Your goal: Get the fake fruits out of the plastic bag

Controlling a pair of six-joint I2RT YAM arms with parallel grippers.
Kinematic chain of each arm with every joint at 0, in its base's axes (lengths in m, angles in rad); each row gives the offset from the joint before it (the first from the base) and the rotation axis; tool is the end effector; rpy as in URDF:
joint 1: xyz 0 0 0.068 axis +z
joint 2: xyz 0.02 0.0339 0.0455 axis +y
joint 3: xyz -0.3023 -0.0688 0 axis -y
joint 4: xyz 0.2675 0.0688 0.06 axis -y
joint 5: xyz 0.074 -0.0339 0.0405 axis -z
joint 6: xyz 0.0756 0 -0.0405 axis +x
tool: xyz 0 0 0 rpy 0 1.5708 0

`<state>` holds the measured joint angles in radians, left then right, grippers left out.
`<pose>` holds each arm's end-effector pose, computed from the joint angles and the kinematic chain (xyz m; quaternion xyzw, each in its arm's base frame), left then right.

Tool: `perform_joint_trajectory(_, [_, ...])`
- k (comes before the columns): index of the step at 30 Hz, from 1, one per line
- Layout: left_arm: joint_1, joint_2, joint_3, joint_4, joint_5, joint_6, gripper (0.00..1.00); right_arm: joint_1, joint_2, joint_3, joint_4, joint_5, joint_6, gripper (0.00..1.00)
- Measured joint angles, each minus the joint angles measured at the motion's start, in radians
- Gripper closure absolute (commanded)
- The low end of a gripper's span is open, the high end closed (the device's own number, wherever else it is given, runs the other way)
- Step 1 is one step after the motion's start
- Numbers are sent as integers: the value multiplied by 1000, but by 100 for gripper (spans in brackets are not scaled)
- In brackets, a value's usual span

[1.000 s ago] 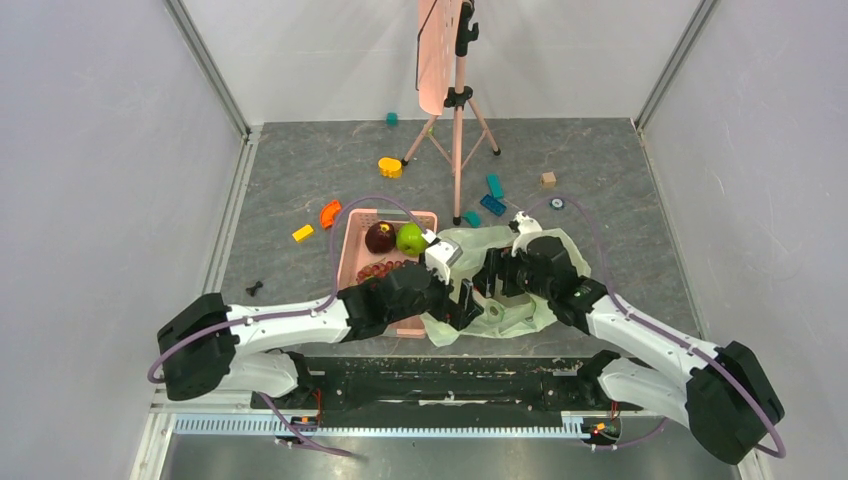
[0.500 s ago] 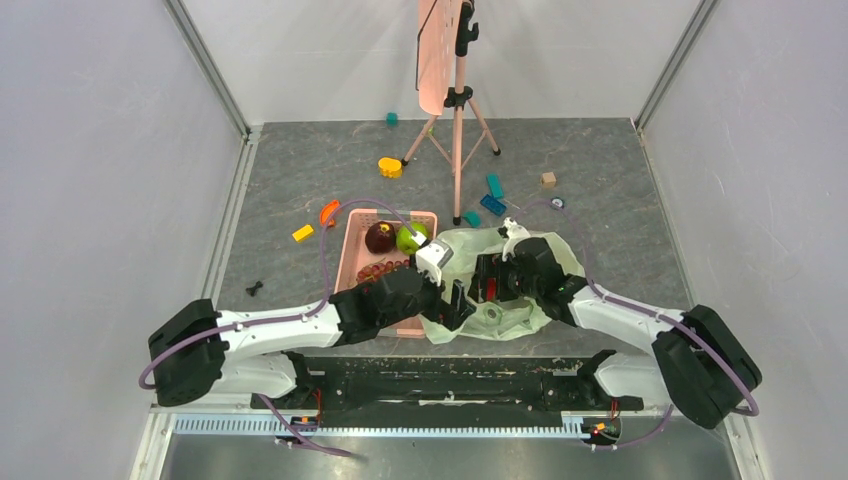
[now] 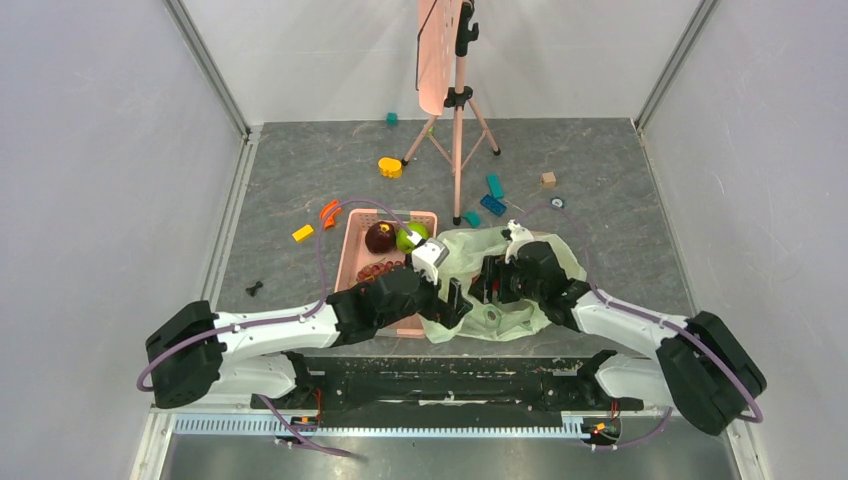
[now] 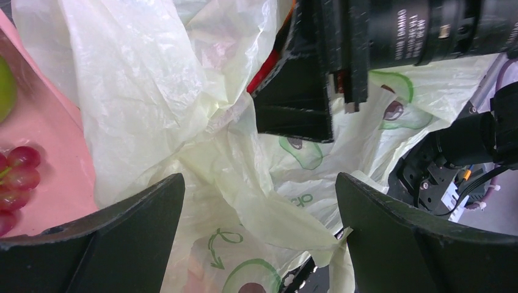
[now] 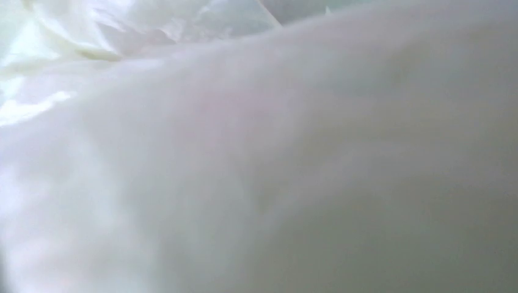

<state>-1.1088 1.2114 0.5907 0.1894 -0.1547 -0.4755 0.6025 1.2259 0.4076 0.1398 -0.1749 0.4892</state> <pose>0.1447 -0.2645 0.2276 0.2218 0.8108 -0.3371 0.4240 0.2068 0.1582 0.1506 -0.0885 0.8951 0.2905 0.3265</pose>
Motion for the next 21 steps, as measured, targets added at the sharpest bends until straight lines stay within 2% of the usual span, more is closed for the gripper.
perform_joint_trajectory(6, [8, -3, -6, -1, -1, 0, 0, 0, -117, 5, -69, 63, -18, 34])
perform_joint_trajectory(12, [21, -30, -5, -23, -1, 0, 0, 0, -206, 51, -237, 128, -56, 34])
perform_joint_trajectory(21, [101, -63, 69, -84, 3, 8, 0, 0, -347, 148, -441, 109, -129, 33])
